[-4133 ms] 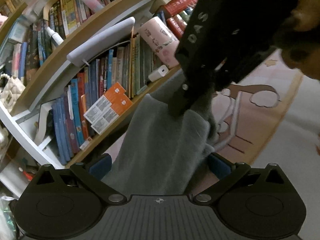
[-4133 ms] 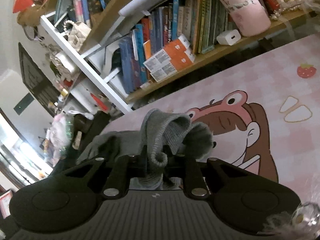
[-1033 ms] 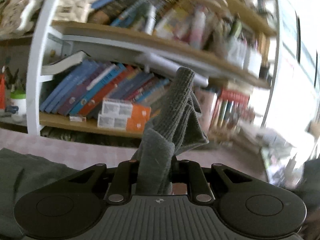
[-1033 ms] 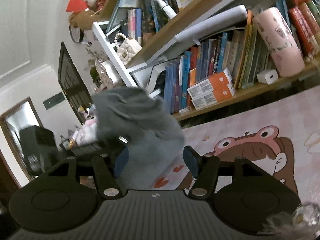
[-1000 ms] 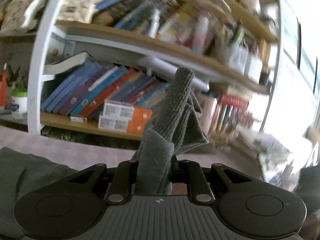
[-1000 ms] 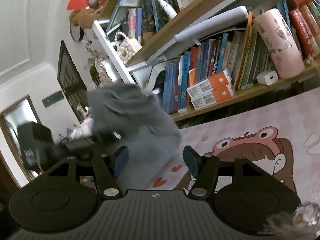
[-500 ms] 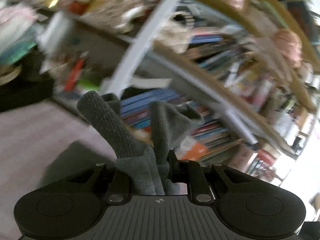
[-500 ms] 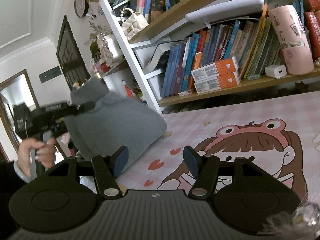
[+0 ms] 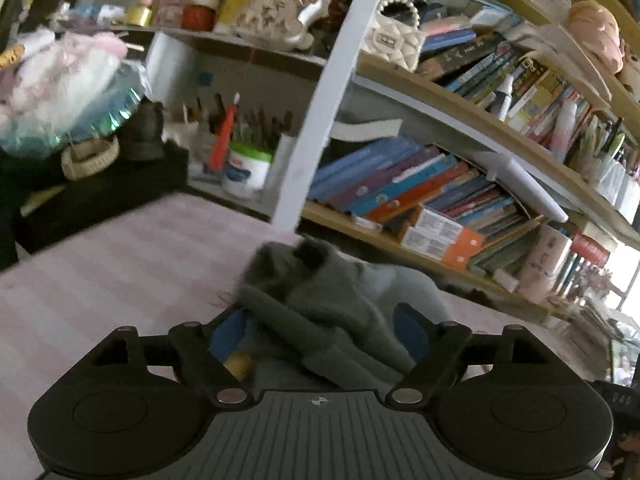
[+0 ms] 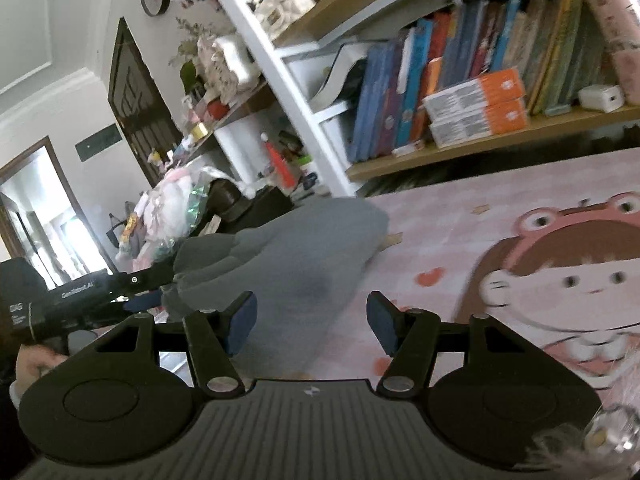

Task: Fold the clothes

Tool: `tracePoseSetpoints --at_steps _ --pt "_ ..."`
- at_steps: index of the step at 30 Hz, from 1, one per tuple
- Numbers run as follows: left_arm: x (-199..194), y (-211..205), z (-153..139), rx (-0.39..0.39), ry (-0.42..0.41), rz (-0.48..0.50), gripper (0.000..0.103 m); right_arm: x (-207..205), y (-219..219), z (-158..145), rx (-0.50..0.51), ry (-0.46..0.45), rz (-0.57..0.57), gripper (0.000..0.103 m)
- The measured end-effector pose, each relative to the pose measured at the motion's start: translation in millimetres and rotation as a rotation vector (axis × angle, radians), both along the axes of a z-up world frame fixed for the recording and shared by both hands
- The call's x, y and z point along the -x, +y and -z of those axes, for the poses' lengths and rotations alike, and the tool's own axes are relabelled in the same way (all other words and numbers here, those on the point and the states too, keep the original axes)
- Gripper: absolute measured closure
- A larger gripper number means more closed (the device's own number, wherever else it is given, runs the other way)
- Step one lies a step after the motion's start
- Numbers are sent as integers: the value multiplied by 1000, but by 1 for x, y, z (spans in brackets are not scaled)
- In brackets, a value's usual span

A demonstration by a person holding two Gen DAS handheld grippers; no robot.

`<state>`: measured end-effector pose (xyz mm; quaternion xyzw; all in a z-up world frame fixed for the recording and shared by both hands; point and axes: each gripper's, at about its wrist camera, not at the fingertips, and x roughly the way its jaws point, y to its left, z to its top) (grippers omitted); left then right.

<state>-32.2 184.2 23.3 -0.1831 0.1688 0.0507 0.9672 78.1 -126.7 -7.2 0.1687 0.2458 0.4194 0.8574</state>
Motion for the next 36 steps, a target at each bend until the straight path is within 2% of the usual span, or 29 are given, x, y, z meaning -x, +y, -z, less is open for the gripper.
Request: tracePoseSetpoints --at_steps 2,4,6,7,8,9,12,14,16,17,19,20,21,24,30,34,36 --pt "-10 15 -1 56 -7 -29 20 -2 18 0 3 23 17 42" --pt "-21 26 -1 119 -15 -21 21 -9 33 0 2 61 66 24" --pt "-35 33 1 159 -20 21 22 -21 42 2 -29 154 123 22" --pt "-42 32 3 154 -12 36 28 -28 44 5 -60 209 132 22" --pt "-47 29 5 124 -2 41 70 -33 46 9 -99 262 132 22" --pt "-49 25 3 85 -12 45 92 -37 47 11 -121 292 131 22" --pt "-32 19 -2 43 -152 72 92 -38 52 12 -91 283 130 22" --pt "-39 33 9 103 -91 28 91 -37 53 12 -65 261 130 22" --pt "-50 45 25 150 -3 -4 84 -37 53 14 -64 264 129 22" --pt "-50 47 27 161 -8 3 80 -37 53 15 -68 268 127 22" --pt "-46 52 29 197 -43 12 58 -38 52 16 -73 277 128 22" --pt "-43 55 28 222 -69 14 26 -39 50 16 -79 283 131 22" --pt "-40 58 28 251 -93 12 15 -41 50 17 -86 290 133 22" --pt "-37 63 30 299 -119 24 14 -45 49 19 -103 305 133 22" --pt "-61 44 39 197 54 49 17 -51 58 21 -109 320 99 27" --pt "-61 38 41 222 49 101 35 -49 58 21 -94 318 90 49" --pt "-60 34 41 239 43 124 41 -47 54 20 -89 314 91 53"
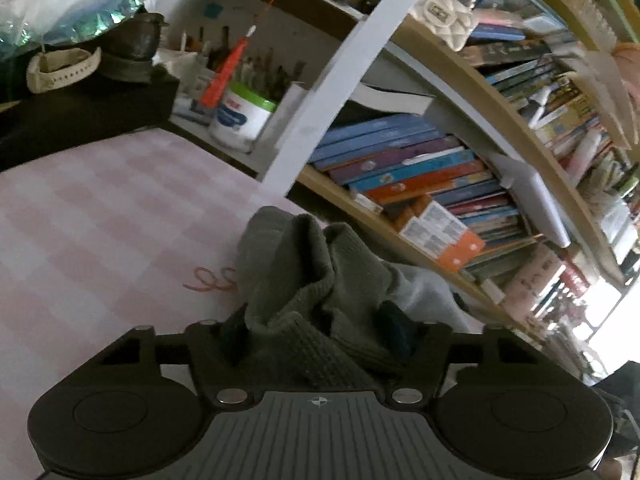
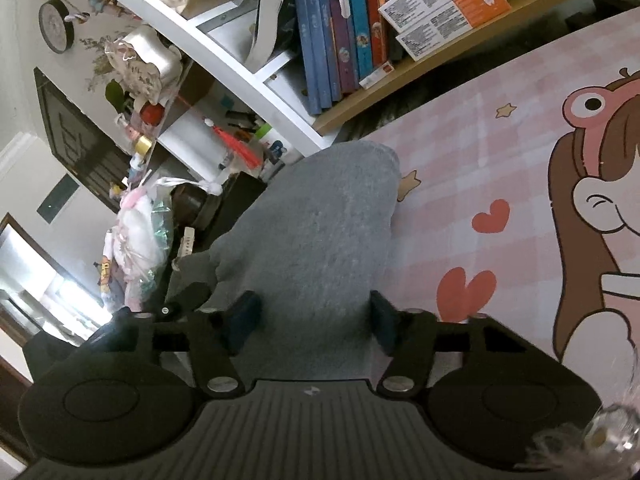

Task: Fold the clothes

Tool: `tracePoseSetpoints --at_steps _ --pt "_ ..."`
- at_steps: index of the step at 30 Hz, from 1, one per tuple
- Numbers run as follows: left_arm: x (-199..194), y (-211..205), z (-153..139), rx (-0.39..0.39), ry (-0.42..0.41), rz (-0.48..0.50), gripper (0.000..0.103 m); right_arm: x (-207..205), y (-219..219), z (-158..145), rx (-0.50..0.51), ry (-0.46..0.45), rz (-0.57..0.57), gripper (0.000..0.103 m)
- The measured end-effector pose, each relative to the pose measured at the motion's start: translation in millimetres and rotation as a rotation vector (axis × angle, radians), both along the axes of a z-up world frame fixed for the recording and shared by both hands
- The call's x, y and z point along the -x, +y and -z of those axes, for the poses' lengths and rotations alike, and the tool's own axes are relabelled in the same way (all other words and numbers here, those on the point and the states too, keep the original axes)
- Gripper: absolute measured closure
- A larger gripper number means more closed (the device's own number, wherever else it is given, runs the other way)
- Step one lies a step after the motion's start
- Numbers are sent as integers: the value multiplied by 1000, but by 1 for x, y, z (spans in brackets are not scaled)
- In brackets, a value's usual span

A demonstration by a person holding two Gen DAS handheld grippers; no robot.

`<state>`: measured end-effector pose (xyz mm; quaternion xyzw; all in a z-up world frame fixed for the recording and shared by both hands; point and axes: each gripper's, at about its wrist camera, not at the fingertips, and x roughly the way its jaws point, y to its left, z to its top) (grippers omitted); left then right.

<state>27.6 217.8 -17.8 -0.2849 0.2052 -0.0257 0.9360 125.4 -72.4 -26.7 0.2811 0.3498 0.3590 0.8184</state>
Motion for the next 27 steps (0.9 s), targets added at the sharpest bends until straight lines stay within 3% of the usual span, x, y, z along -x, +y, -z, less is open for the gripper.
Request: tracePoseSetpoints --at_steps 4,12,16,21,27 --pt "-2 -17 1 32 -4 67 45 8 -22 -6 55 -29 17 53" --pt "-7 -81 1 63 1 245 45 18 -108 -14 93 -15 44 52" --pt "-7 -110 2 80 6 306 45 26 -143 -18 116 -14 87 44" --pt "-6 -128 0 29 14 306 30 37 -158 -16 125 -1 102 40" --pt "-9 -133 1 -12 37 300 25 40 -153 -15 151 -1 93 45"
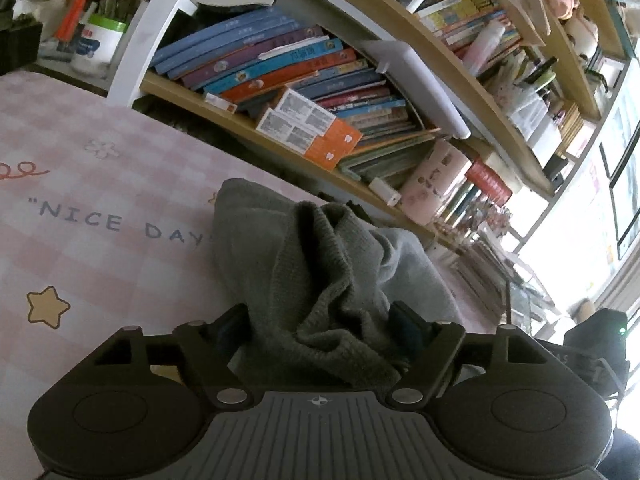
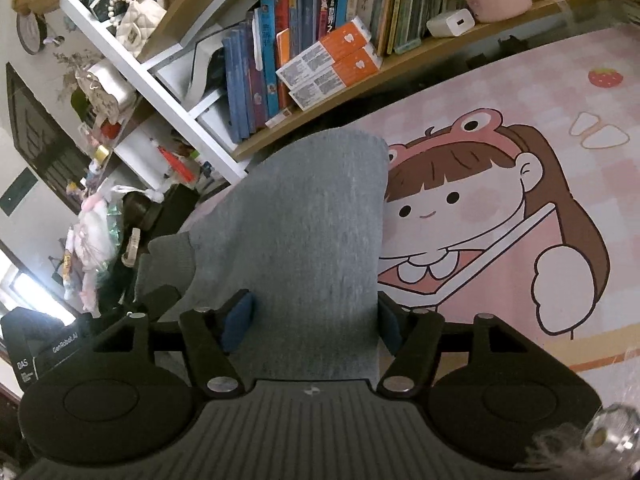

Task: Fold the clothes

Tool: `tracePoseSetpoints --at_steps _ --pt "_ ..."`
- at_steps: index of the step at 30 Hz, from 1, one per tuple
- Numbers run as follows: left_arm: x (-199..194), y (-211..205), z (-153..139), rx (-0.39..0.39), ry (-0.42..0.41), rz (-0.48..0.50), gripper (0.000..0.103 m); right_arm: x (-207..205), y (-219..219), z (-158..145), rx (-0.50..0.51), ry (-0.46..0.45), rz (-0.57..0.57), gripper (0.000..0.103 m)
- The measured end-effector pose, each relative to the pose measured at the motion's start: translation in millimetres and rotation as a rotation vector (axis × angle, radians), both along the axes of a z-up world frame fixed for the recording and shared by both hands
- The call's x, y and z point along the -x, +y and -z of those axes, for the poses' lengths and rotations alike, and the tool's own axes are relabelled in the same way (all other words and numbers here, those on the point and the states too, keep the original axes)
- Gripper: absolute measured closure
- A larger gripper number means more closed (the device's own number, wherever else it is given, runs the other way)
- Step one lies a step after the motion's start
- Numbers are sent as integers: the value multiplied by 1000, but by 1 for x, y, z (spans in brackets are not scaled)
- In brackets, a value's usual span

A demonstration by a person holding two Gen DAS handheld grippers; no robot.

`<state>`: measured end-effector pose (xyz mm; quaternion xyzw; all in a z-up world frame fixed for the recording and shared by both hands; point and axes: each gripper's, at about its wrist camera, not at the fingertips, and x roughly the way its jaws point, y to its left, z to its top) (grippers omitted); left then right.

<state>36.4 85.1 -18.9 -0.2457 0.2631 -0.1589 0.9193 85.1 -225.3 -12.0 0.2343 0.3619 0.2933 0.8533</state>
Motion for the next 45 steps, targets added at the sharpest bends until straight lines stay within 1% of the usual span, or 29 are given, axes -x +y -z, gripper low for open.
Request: tracePoseSetpoints --at_steps 1,2,3,4,5,6,7,8,9,11,13,15,16,18,19,21,25,29,30,31,32,34,36,39,41,45 --pt "0 -1 0 -5 -1 1 25 1 1 -1 5 -7 -1 51" --pt "0 -2 0 -9 -3 1 27 3 3 -2 13 -21 -1 52" --pt "1 -3 -1 -12 -10 -4 37 6 5 -5 32 -48 -1 56" --pt "2 -5 -2 -15 -17 -10 42 11 8 -9 54 -89 -1 59" --pt "4 -7 -4 -27 -34 -20 49 15 12 -13 77 -133 0 61" --pt "7 -10 -7 -44 -53 -22 52 19 15 -17 97 -180 0 64" --pt "9 -14 -10 -66 -73 -21 52 24 18 -20 113 -225 -1 67" --pt "11 -16 -12 -81 -89 -20 52 28 20 -23 127 -263 -5 68" --pt "11 -16 -12 -83 -87 -16 52 30 22 -25 138 -285 -8 69" --pt "9 -13 -10 -70 -71 -13 52 30 24 -25 161 -286 -11 69" --pt "6 -11 -9 -51 -56 -12 52 27 25 -22 175 -257 -5 67" --pt "5 -10 -8 -45 -44 -11 47 24 24 -19 177 -228 2 64" --pt "4 -9 -7 -43 -37 -11 46 23 23 -18 169 -210 6 60" --pt "2 -8 -5 -41 -24 -9 40 19 18 -14 134 -153 19 56" --pt "1 -9 -4 -44 -20 -9 38 17 15 -12 113 -127 24 53" --pt "0 -9 -3 -48 -12 -7 34 12 11 -7 81 -80 26 50" --pt "-3 -9 0 -42 6 0 30 7 7 -2 52 -31 30 49" --pt "-8 -3 4 4 40 2 25 5 5 2 28 -10 25 49" --pt "-8 -2 5 11 45 1 25 5 5 2 26 -10 22 50" --pt "-8 -3 5 6 42 1 25 5 5 3 25 -10 17 54" --pt "-8 -5 4 1 39 0 27 5 6 2 24 -17 12 56" --pt "-6 -6 3 -5 26 6 33 8 7 0 34 -38 7 61" --pt "-4 -7 1 -4 6 10 44 11 10 -3 50 -72 0 64" --pt "0 -9 -2 -18 -20 12 50 19 17 -11 98 -156 -11 69" --pt "2 -9 -5 -22 -35 12 52 25 22 -16 125 -214 -21 70" --pt "4 -5 -8 -3 -55 10 53 26 23 -18 116 -247 -33 71"
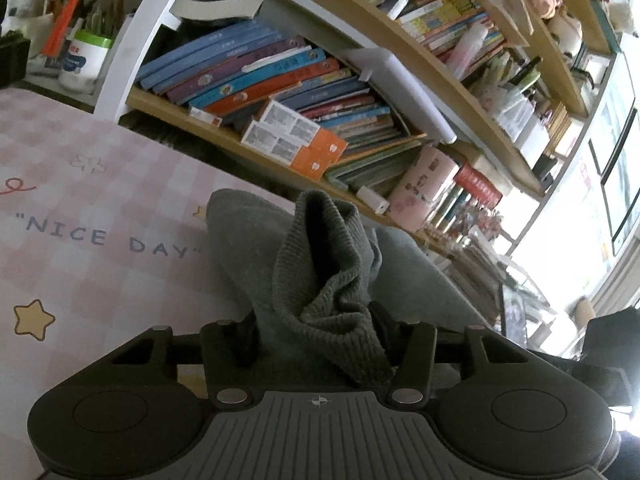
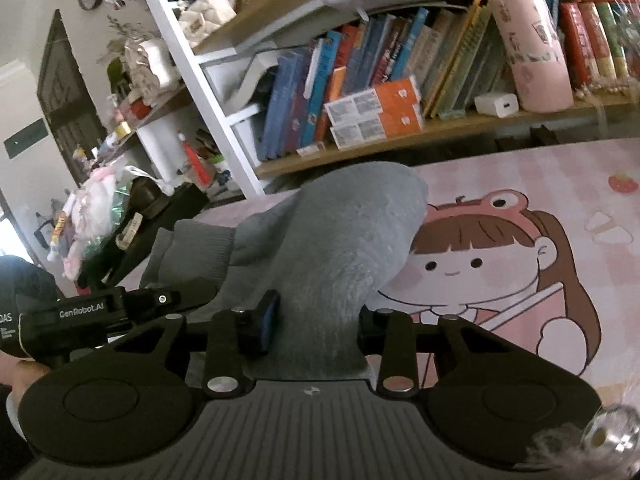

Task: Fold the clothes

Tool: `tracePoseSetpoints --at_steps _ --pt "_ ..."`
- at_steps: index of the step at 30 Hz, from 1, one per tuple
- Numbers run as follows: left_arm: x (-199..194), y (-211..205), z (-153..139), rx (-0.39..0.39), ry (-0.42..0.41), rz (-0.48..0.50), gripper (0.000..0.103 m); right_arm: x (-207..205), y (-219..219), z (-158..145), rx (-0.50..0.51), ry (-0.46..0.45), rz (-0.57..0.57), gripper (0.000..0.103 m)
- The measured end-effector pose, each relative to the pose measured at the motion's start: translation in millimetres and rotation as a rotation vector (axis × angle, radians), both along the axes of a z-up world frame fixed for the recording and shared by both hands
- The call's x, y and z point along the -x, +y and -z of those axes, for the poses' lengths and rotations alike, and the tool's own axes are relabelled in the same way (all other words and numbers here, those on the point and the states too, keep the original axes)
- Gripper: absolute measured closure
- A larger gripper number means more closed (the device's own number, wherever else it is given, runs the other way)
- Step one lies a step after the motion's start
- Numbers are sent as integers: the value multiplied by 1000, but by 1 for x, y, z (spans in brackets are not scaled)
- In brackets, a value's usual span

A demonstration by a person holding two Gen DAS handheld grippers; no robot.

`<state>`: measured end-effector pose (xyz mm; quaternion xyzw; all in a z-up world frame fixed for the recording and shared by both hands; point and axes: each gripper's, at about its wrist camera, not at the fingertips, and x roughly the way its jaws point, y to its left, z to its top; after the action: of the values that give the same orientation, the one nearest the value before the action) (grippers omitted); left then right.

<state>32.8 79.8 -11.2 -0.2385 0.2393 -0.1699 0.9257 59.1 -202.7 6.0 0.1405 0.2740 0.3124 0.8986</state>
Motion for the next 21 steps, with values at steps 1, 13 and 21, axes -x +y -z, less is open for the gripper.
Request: tracePoseSetpoints --at_steps 1,13,21 --pt "0 2 -1 8 -6 -2 53 0 0 -1 -4 -5 -6 71" --pt "-16 5 -20 -13 -43 28 56 -7 3 -14 -20 -79 -19 72" --pt "-58 2 -34 -66 -43 43 56 -44 5 -22 2 -99 -9 72"
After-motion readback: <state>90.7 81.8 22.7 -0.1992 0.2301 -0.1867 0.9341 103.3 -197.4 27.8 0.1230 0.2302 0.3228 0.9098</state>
